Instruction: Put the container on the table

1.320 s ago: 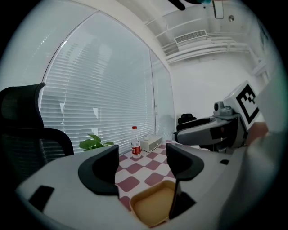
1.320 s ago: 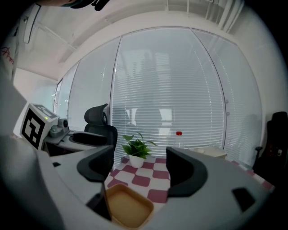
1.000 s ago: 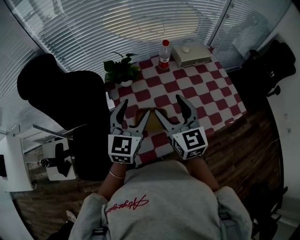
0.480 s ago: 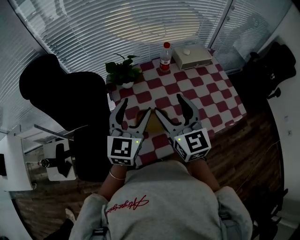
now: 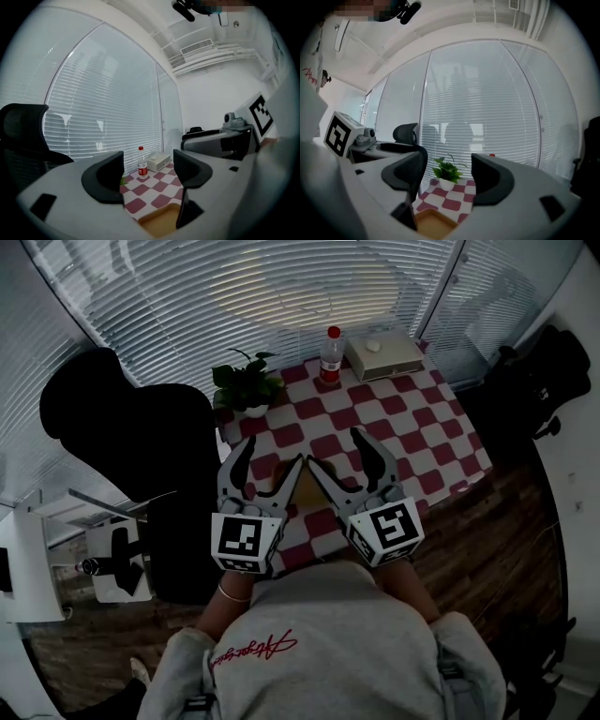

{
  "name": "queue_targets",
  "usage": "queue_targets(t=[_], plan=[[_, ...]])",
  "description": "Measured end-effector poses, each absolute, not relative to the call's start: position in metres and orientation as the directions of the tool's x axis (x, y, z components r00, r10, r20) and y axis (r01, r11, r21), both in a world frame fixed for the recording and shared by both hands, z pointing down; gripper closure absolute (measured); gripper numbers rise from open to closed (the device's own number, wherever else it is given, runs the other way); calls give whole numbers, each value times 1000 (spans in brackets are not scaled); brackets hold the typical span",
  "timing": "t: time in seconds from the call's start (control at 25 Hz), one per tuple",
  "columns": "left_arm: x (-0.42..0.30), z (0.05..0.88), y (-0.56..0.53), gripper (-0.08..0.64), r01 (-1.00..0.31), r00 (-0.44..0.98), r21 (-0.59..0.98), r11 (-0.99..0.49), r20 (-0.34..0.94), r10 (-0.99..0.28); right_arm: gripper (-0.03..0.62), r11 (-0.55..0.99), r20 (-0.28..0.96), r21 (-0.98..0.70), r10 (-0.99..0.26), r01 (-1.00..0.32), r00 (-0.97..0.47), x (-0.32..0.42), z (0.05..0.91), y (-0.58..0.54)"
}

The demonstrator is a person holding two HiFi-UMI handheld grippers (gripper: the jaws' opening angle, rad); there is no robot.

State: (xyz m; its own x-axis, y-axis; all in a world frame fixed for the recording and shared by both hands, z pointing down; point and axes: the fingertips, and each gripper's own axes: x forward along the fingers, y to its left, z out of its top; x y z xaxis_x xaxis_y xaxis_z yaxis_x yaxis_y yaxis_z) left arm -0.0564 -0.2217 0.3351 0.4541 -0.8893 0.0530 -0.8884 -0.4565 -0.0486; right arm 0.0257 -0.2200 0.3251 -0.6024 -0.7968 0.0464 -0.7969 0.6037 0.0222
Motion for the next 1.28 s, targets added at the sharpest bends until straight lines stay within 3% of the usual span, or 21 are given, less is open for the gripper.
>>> queue_targets(t=[0.8, 0.88, 0.96, 1.28], plan=[[-60, 336, -217, 230, -891, 452, -36, -453, 42, -891, 361, 586, 32, -10, -809, -810, -586, 28, 327, -219], [-60, 334, -217, 265, -891, 452, -37, -453, 34, -892, 393, 583, 30, -14, -812, -812, -583, 29, 327, -220], [-61, 335, -216, 364, -895, 443, -37, -444, 30, -896, 421, 580, 27, -16, -814, -814, -580, 30, 327, -220], [-58, 328, -216, 438, -894, 444, -53, -444, 12, -896, 527, 583, 7, -15, -813, -813, -583, 31, 323, -219]])
